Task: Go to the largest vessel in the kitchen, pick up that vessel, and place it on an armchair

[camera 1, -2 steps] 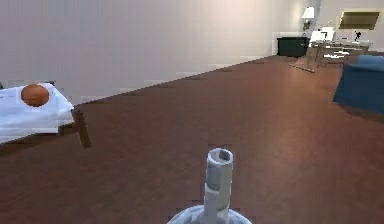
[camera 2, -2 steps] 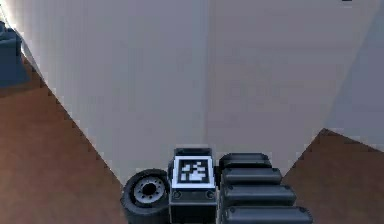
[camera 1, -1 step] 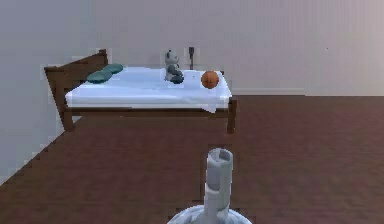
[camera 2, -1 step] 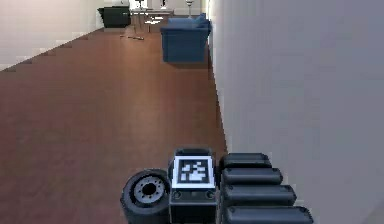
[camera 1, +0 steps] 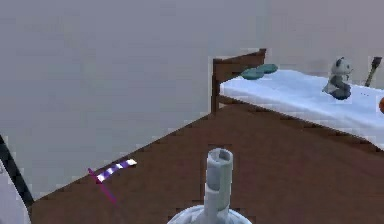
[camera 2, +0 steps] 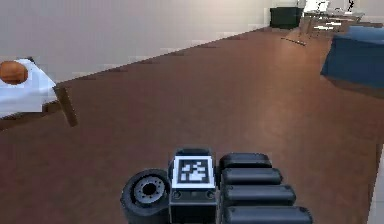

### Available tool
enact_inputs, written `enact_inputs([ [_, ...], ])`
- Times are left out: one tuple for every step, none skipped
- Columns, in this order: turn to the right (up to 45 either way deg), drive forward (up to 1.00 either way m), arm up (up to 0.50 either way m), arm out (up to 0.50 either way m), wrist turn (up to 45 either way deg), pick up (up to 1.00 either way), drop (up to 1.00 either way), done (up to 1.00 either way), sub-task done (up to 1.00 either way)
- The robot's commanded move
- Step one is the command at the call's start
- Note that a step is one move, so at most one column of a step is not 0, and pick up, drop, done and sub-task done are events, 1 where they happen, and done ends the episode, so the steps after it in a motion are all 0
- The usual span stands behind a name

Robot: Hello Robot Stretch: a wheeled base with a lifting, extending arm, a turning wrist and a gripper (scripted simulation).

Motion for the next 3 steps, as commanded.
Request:
enact_inputs([
  [0.0, 0.1, 0.0, 0.0, 0.0, 0.0, 0.0, 0.0, 0.0],
  [45.0, 0.0, 0.0, 0.0, 0.0, 0.0, 0.0, 0.0, 0.0],
  [36.0, 0.0, 0.0, 0.0, 0.0, 0.0, 0.0, 0.0, 0.0],
])
